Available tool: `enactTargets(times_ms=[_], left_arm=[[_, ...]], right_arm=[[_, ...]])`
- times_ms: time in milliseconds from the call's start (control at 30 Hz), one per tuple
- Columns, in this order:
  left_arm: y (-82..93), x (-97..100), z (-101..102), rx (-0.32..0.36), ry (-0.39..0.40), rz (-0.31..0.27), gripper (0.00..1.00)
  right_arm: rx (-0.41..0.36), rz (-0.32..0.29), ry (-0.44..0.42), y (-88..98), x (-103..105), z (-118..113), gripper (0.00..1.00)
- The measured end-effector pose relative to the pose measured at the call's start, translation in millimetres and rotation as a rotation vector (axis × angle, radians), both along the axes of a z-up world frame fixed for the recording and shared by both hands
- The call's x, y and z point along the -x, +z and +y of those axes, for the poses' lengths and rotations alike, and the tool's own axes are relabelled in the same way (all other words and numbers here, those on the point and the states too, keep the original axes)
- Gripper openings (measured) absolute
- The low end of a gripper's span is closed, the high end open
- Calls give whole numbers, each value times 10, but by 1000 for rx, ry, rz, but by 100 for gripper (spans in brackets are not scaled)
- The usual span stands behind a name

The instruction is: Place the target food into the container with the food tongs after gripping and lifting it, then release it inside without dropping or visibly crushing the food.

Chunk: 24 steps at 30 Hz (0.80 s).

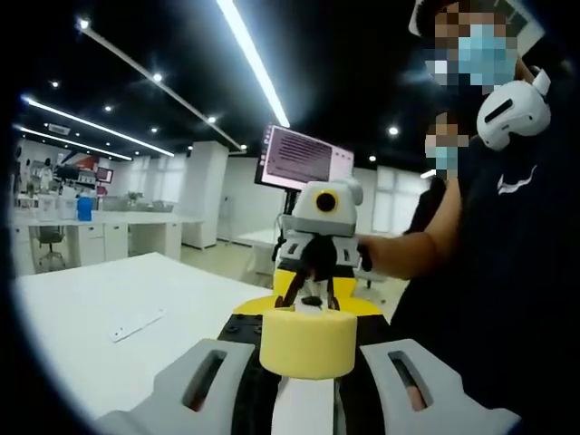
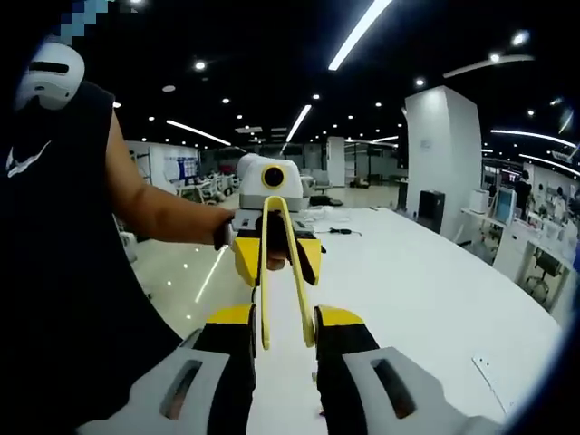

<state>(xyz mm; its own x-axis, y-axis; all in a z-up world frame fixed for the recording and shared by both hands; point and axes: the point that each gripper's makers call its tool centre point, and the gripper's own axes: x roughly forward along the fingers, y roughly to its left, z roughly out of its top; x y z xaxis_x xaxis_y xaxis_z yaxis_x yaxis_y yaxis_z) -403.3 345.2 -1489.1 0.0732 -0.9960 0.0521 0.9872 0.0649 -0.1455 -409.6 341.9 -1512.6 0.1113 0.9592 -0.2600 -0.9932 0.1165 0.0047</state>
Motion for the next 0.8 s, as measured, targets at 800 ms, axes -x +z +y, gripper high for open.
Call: enactTargets(times_ms=[800], left_arm=[[69, 152, -106, -2, -41, -32, 17]], right_arm=[[9, -1, 29, 40, 125, 137, 4]])
